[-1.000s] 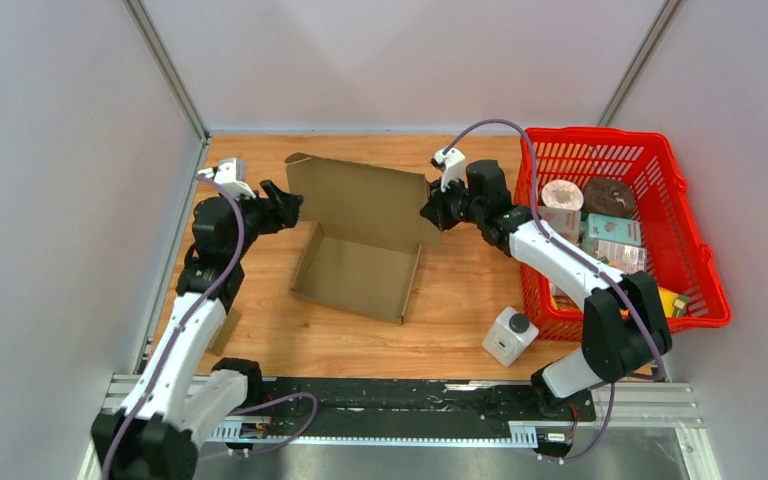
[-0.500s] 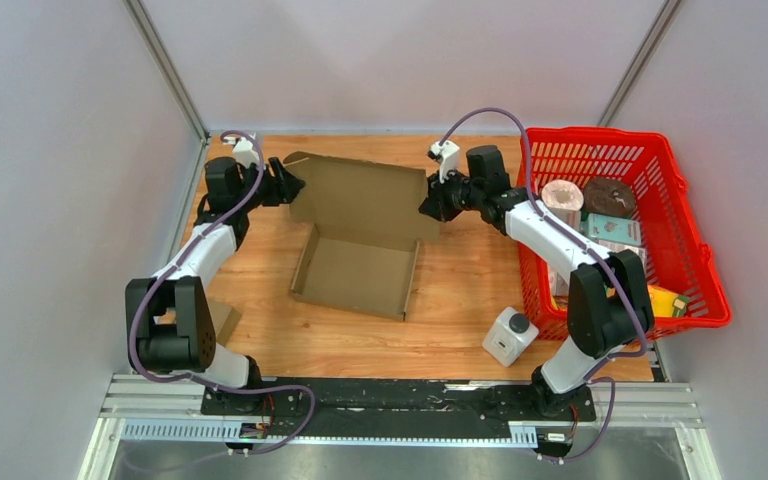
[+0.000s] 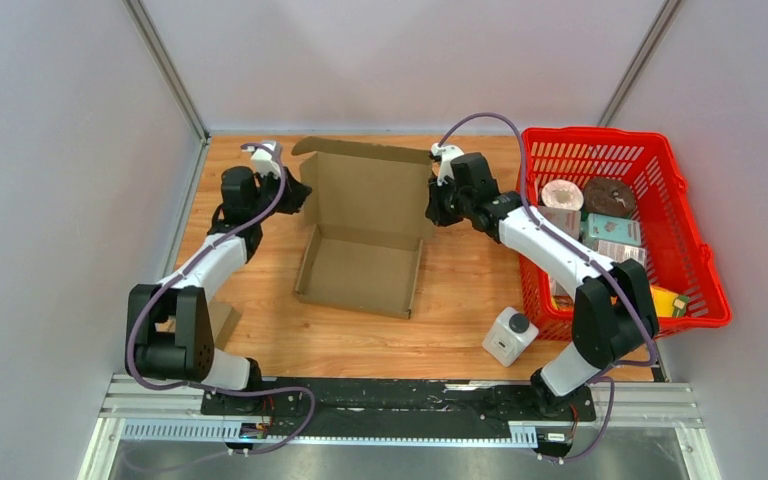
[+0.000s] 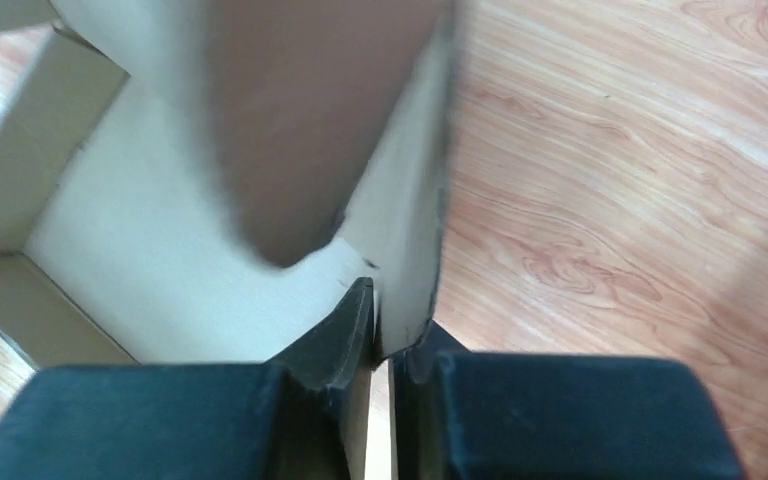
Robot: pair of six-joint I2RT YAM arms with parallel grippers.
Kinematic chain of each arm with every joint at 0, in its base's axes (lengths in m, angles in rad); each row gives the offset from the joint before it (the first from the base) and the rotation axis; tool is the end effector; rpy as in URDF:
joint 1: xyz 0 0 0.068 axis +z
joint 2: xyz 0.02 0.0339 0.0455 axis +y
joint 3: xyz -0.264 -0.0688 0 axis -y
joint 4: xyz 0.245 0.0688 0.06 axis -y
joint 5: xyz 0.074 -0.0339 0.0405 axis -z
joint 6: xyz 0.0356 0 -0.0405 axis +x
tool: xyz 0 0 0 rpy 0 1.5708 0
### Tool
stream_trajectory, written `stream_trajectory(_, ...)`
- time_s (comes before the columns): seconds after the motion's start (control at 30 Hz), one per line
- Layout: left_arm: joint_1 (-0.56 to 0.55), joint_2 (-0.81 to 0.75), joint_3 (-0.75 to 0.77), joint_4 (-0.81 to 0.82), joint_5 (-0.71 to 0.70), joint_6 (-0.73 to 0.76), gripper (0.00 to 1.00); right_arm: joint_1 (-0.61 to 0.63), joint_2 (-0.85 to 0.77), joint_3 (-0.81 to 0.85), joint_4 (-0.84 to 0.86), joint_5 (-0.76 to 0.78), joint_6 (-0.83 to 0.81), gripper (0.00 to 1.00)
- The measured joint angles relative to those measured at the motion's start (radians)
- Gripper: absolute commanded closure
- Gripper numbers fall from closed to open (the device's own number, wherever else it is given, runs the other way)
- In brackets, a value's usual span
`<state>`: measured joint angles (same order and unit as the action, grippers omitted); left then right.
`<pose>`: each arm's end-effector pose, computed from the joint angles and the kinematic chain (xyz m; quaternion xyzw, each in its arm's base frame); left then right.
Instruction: Fold the paper box
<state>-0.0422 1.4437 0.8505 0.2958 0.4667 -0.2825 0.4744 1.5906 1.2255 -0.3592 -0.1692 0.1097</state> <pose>0.3234 -0.0297 0.2572 0.0427 0.7931 -0.2770 0.5408 0.3150 0.1685 0.2737 -0.1989 0.8871 0.1916 0.3697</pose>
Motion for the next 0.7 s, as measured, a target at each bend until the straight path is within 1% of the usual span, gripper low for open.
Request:
stream_trajectory(0.03,-0.018,-0.013,-0.008,0.0,-0.011,0.007,0.94,0.018,-0.005,0.0,0.001,0.032,0.01,1.0)
stream_trajectory(0.07,-0.034,-0.029,-0.02,0.0,-0.032,0.018,0.98,0.037,-0.009,0.0,0.001,0.066,0.018,1.0)
stream_trajectory(0.1,-0.05,-0.048,-0.035,0.002,-0.066,0.028,1.0,0.058,-0.014,0.0,-0.001,0.116,0.031,1.0)
stream_trajectory(0.13,-0.063,-0.072,-0.054,0.001,-0.104,0.042,1.0,0.082,-0.016,0.0,-0.001,0.171,0.046,1.0)
stream_trajectory(0.17,-0.089,-0.124,-0.091,0.0,-0.179,0.055,1.0,0.126,-0.016,0.0,0.001,0.27,0.074,1.0)
stream_trajectory(0.27,-0.138,-0.195,-0.158,0.04,-0.287,0.062,1.0,0.181,-0.016,-0.004,0.043,0.412,0.097,1.0)
stream_trajectory(0.4,-0.207,-0.262,-0.24,0.106,-0.431,0.051,1.0,0.248,-0.037,-0.084,0.185,0.6,0.114,1.0)
stream_trajectory(0.53,-0.262,-0.282,-0.307,0.174,-0.553,-0.027,1.0,0.296,-0.039,-0.166,0.33,0.732,0.141,1.0)
stream_trajectory(0.63,-0.298,-0.29,-0.357,0.237,-0.61,-0.09,1.0,0.331,-0.066,-0.307,0.514,0.815,0.138,1.0)
stream_trajectory(0.7,-0.333,-0.303,-0.383,0.27,-0.654,-0.122,1.0,0.348,-0.086,-0.383,0.607,0.849,0.139,1.0)
